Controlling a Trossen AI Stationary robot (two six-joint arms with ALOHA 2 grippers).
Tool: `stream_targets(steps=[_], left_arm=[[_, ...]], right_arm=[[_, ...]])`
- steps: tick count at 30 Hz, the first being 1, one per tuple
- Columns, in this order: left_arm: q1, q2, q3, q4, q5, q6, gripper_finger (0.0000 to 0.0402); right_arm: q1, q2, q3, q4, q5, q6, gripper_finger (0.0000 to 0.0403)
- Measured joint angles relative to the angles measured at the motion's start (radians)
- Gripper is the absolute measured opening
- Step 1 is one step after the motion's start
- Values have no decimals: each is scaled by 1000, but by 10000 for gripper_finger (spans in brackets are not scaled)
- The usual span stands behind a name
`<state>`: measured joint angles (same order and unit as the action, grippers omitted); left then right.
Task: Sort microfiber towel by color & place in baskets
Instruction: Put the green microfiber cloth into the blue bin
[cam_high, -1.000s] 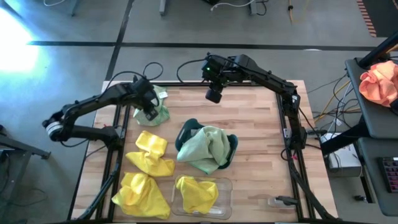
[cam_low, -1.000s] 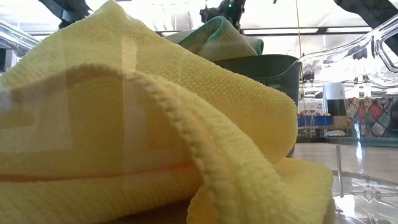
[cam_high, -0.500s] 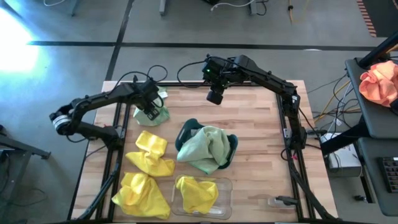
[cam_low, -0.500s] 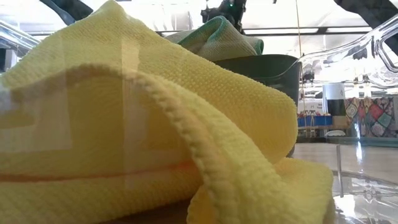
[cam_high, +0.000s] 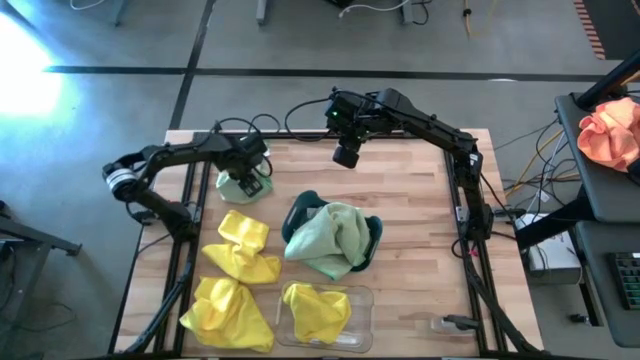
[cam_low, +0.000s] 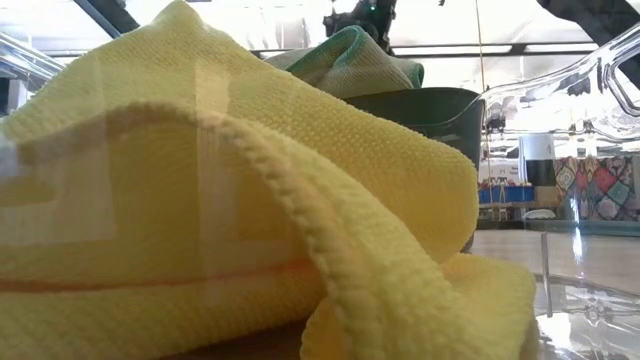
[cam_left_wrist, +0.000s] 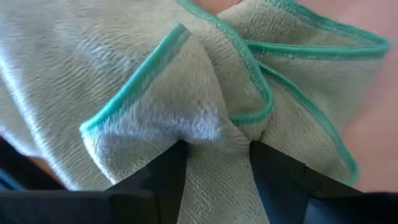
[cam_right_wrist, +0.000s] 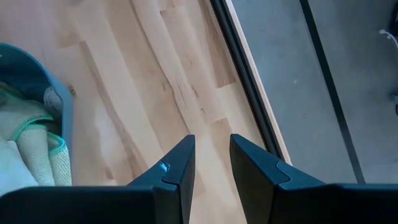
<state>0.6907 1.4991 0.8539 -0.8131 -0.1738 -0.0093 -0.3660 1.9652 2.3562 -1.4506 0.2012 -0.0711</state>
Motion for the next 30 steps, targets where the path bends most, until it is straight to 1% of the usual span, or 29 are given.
stream_targets(steps=[5,10,15,18,22,30], left_arm=[[0,68,0,18,1,0,167],[0,109,1,45,4,1,167],[0,130,3,62,4,-1,165],[0,127,3,64,6,-12,153],[0,111,1,80,8,-29,118],[-1,92,0,79,9,-75,19]], right_arm=[[0,0,0,-25,0,7,93],[0,0,0,-40,0,9,93],[0,0,0,-40,0,12,93],[0,0,0,-40,0,11,93],[0,0,0,-40,0,12,93],[0,0,0,-40,0,11,93]])
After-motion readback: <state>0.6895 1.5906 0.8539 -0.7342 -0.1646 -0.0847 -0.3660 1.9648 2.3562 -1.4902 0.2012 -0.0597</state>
